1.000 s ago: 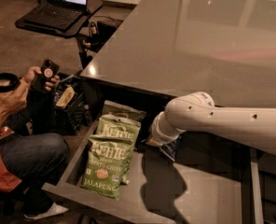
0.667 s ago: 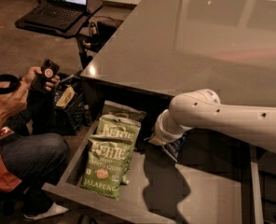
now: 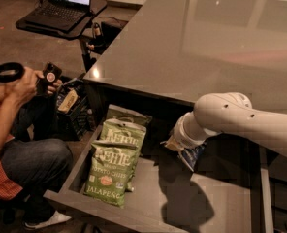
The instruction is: Pick green jalapeno chip bag from top drawer and place on counter
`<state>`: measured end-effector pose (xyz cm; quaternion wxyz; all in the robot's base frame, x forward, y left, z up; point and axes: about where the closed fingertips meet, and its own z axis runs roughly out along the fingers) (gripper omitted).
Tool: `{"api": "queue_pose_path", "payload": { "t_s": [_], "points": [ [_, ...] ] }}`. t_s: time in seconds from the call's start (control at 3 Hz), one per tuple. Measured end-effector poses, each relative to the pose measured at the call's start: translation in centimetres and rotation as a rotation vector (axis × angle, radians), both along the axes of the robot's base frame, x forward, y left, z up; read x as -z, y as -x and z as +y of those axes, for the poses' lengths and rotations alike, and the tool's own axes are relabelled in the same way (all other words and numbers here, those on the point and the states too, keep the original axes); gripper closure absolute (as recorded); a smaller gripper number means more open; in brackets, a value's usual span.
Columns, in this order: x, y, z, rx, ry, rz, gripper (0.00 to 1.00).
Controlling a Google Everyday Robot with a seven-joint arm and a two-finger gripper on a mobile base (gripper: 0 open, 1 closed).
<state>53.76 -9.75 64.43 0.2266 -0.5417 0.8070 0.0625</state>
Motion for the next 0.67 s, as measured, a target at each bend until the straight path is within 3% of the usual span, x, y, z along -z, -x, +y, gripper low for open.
{"api": "queue_pose_path", "payload": {
  "t_s": [0.67],
  "points": [
    [-2.0, 1.1, -0.3, 0.018, 0.029, 0.023, 1.00]
  ]
}}
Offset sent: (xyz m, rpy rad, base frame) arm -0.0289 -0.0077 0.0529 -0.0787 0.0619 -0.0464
